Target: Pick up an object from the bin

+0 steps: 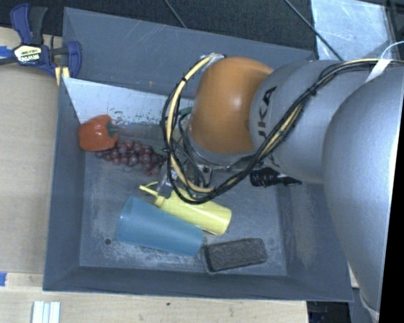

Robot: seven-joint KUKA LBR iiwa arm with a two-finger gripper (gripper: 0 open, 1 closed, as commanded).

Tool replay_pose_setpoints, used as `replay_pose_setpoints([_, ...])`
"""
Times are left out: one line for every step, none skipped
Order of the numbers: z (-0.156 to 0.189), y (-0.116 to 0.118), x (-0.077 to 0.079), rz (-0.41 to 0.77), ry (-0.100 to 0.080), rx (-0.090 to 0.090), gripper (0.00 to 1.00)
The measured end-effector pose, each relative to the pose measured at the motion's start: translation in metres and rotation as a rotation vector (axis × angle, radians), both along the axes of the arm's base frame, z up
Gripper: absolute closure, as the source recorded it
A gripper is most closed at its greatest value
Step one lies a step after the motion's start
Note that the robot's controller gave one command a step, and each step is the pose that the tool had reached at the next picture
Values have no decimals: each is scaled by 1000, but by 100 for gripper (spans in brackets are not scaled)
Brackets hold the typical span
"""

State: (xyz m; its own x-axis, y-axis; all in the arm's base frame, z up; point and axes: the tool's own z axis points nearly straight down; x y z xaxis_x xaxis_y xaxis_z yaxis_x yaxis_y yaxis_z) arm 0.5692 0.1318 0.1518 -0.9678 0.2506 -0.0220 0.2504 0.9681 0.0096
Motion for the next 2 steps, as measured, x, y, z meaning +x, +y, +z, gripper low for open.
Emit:
replay_pose_setpoints([-1, 0, -4, -2, -3, 2, 100])
replay_pose_setpoints([-16, 1, -7, 105, -11, -1, 100])
